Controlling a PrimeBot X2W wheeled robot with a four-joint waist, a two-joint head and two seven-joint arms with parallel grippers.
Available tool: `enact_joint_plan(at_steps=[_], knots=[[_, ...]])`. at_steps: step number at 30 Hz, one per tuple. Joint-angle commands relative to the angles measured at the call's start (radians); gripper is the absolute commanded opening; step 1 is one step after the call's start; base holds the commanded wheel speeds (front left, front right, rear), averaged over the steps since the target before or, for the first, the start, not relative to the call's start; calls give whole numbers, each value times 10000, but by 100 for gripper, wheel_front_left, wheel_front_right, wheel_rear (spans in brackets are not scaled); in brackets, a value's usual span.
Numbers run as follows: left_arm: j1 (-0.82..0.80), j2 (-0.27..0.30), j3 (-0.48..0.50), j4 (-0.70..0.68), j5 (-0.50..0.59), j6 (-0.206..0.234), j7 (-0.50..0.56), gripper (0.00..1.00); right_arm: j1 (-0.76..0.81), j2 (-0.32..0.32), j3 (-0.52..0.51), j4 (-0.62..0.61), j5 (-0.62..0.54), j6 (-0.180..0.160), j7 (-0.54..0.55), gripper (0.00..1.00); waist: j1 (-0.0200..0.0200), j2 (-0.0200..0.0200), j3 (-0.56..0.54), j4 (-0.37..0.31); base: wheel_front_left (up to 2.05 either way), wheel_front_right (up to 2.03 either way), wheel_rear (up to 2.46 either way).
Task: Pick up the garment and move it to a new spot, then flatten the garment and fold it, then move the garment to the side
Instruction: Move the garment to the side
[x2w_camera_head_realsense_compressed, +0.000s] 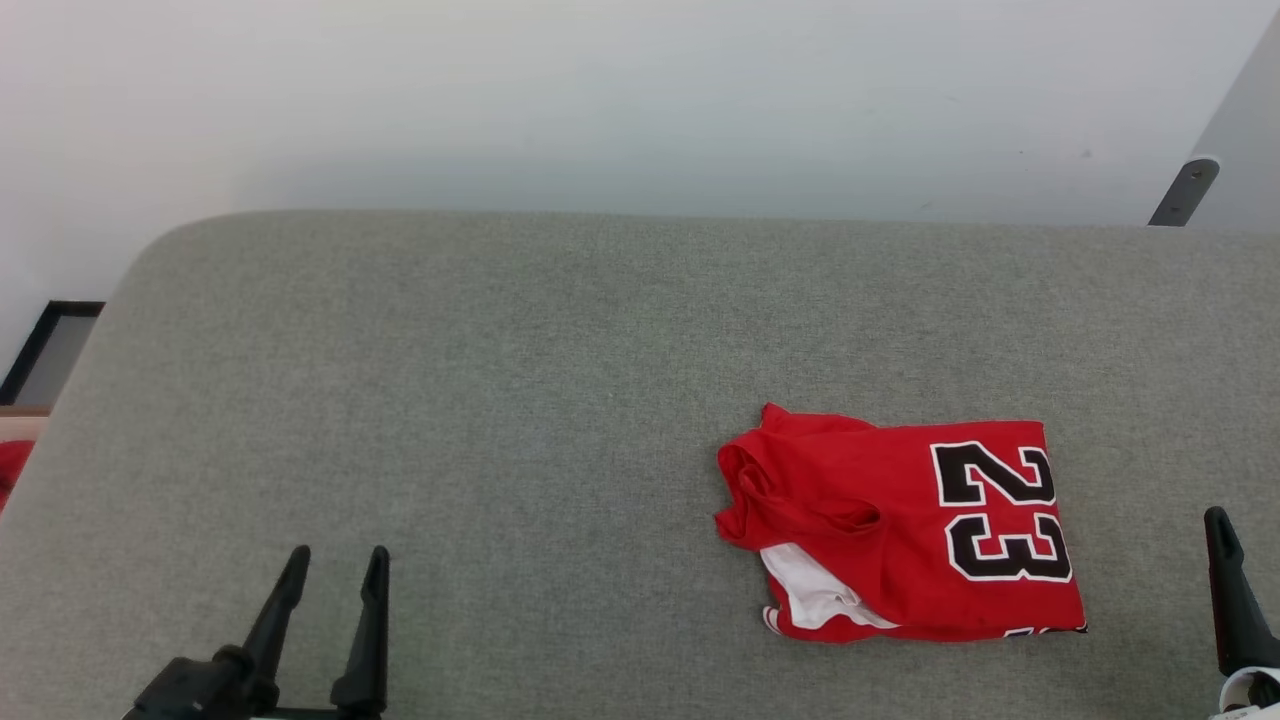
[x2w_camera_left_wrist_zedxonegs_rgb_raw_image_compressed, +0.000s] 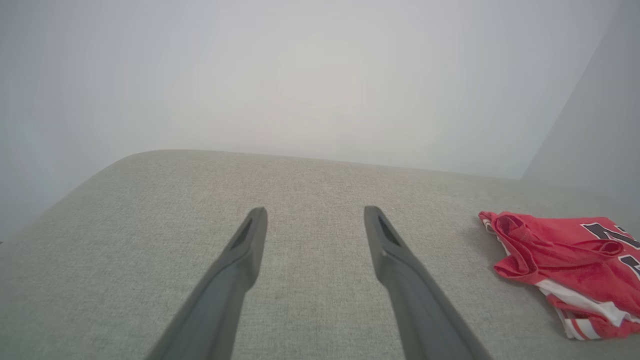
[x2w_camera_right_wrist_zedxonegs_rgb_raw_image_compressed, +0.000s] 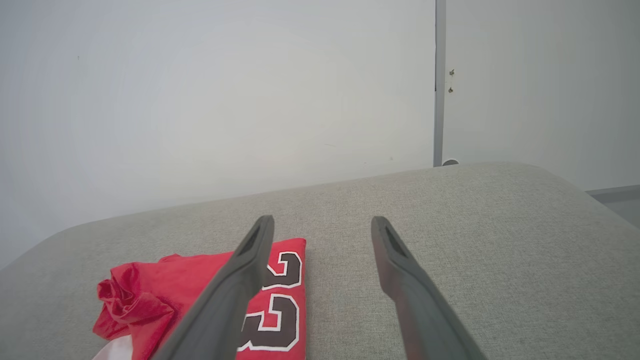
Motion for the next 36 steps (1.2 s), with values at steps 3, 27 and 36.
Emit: enact_joint_plan(at_steps=[3, 27, 36], knots=[[-27, -24, -24, -3, 51, -18, 6, 100, 68, 106, -53, -49, 62, -4, 61, 100, 0, 0, -2, 8, 0, 0, 0], [-748, -470, -279, 384, -25, -18, 6, 100, -4083, -2570, 2856, 905, 1338, -6, 8980, 100, 0, 0, 752, 265, 0, 0, 0], [-1071, -644, -418, 390, -32, -18, 7, 100, -5180, -2164, 3426, 2494, 1733, -4, 9989, 100, 0, 0, 1136, 524, 0, 0, 0]])
